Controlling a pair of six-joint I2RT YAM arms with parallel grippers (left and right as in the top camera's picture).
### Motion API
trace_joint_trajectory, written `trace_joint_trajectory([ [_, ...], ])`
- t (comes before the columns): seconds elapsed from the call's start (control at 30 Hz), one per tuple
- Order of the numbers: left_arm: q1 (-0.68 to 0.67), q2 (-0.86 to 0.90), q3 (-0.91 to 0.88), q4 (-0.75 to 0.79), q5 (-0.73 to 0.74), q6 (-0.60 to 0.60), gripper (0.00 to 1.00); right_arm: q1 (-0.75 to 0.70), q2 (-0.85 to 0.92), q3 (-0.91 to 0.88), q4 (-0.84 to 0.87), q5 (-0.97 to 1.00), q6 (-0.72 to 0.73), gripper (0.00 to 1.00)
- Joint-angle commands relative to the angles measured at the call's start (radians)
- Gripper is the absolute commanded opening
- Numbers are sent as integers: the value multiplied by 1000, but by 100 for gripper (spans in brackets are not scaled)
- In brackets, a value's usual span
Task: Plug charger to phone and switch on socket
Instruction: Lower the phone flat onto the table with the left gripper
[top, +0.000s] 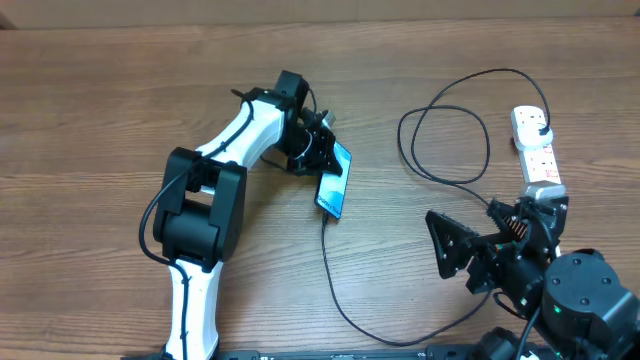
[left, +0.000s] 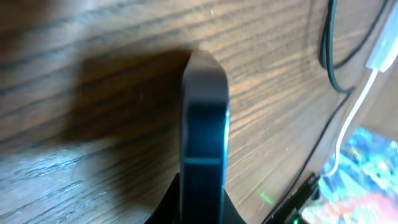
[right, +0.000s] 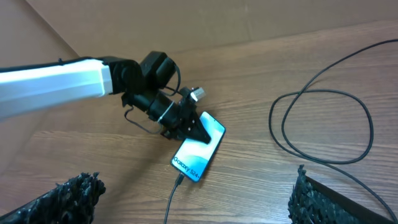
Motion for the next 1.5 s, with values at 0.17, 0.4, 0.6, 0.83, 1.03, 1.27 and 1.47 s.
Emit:
trace_joint_trajectory([
  [0.17, 6, 47, -27, -5, -423, -233, 4, 2, -1, -9, 6, 10, 5, 100],
  [0.4, 4, 47, -97, 77, -282, -95, 4, 2, -1, -9, 6, 10, 5, 100],
  [0.6, 6, 47, -208, 189, -129, -19, 4, 2, -1, -9, 2, 11, 5, 100],
  [0.83, 7, 47, -315, 290, -57, 52, 14, 2, -1, -9, -9, 10, 5, 100],
  [1.03, 7, 47, -385, 385, -72, 5, 9, 2, -1, -9, -14, 10, 5, 100],
  [1.27, 16, 47, -408, 401, -200, -121, 18, 2, -1, -9, -20, 10, 5, 100],
  [1.47, 16, 47, -408, 402, -214, -121, 41, 2, -1, -9, -30, 10, 5, 100],
])
